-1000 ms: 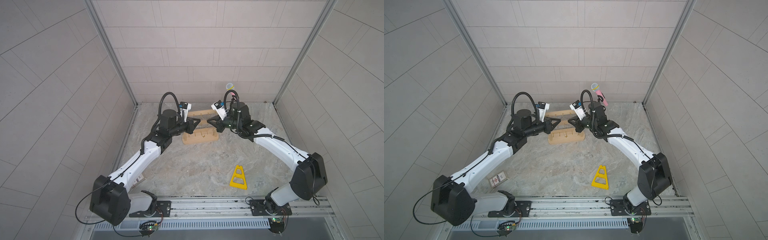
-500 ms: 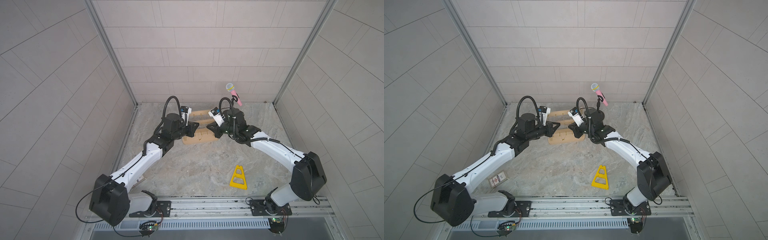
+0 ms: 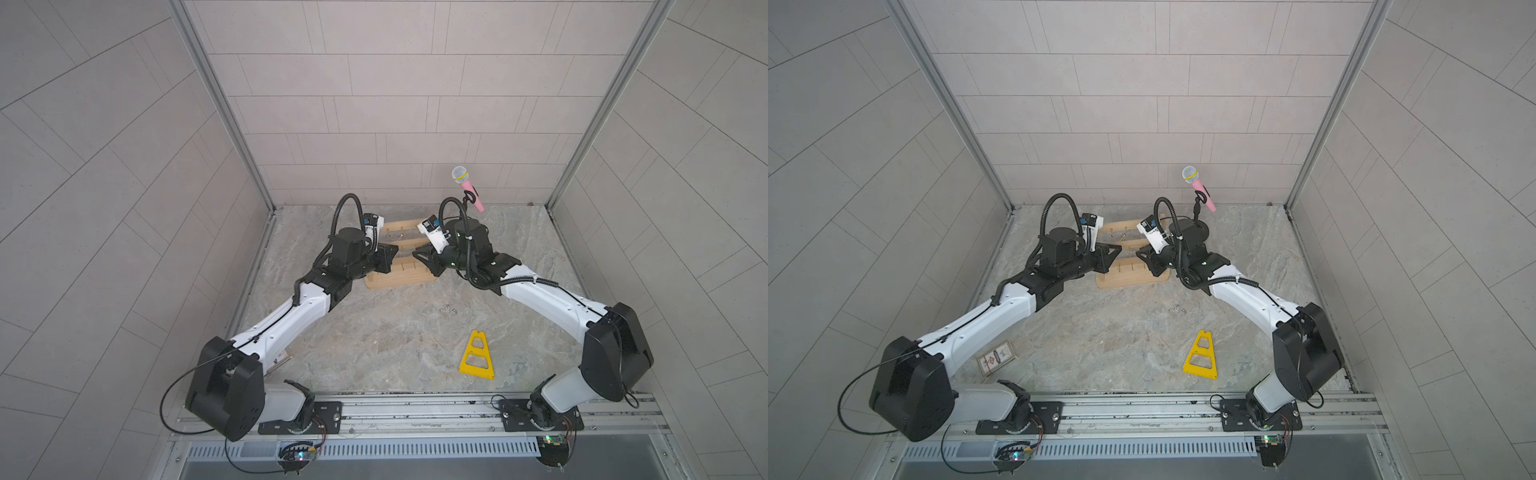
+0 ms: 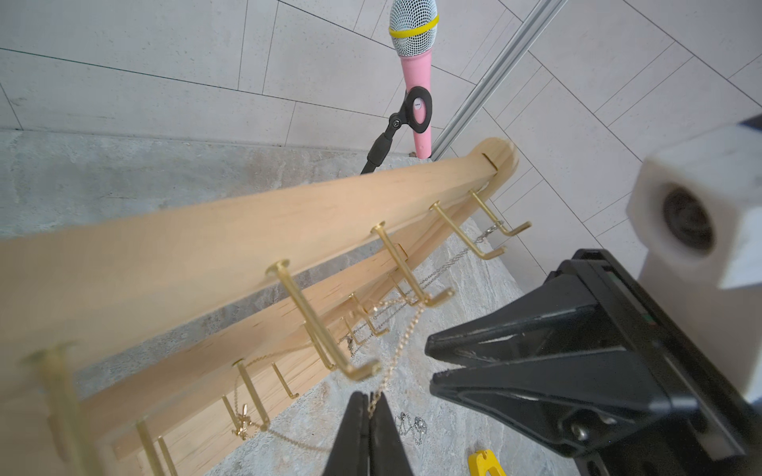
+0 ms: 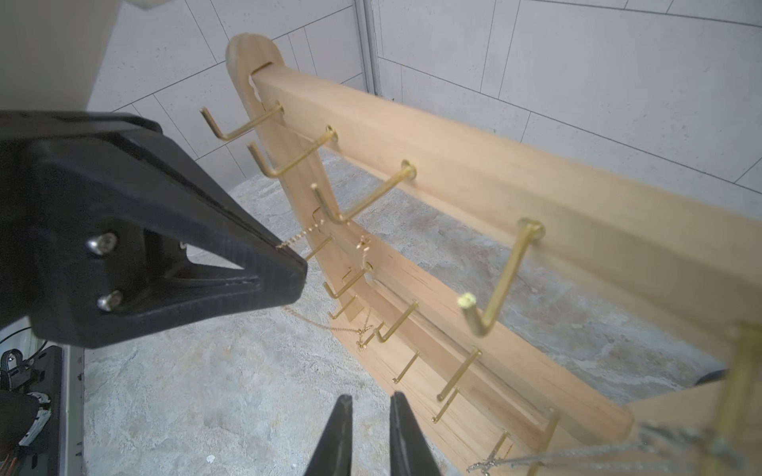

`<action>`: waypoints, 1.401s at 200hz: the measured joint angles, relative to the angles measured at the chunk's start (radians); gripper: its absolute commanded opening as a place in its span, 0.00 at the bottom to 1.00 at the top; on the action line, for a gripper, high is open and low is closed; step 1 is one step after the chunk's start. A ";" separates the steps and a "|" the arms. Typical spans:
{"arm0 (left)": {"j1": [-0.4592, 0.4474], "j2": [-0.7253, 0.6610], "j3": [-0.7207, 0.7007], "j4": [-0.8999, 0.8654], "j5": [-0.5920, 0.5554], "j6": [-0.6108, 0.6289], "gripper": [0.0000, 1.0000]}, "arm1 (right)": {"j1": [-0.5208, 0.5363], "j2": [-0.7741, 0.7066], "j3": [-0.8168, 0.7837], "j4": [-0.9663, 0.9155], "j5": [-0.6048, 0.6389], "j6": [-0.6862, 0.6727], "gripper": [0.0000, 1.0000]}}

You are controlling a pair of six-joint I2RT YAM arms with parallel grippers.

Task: Hang the necklace on the jewelry display stand
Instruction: Hang the necklace on the stand.

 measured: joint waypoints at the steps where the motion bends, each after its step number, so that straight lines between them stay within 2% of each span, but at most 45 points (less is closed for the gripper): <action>1: 0.000 0.001 0.000 0.000 0.000 0.000 0.06 | 0.000 0.000 -0.001 0.000 0.000 0.000 0.21; 33: -0.002 0.025 0.000 0.008 -0.003 0.000 0.05 | 0.000 0.000 -0.024 0.019 0.000 0.006 0.24; 81: -0.010 0.030 0.000 0.009 -0.006 0.000 0.05 | 0.000 0.004 -0.109 0.144 0.003 0.069 0.32; 159: -0.013 0.031 0.000 0.009 -0.006 0.001 0.05 | 0.021 0.065 -0.141 0.398 0.052 0.188 0.32; 209: -0.013 0.031 0.000 0.009 -0.006 0.002 0.05 | 0.037 0.119 -0.137 0.468 0.054 0.224 0.33; 246: -0.013 0.031 0.000 0.010 -0.005 0.004 0.05 | 0.043 0.138 -0.114 0.494 0.050 0.241 0.33; 280: -0.013 0.031 0.000 0.010 -0.005 0.004 0.05 | 0.044 0.164 -0.093 0.517 0.049 0.253 0.22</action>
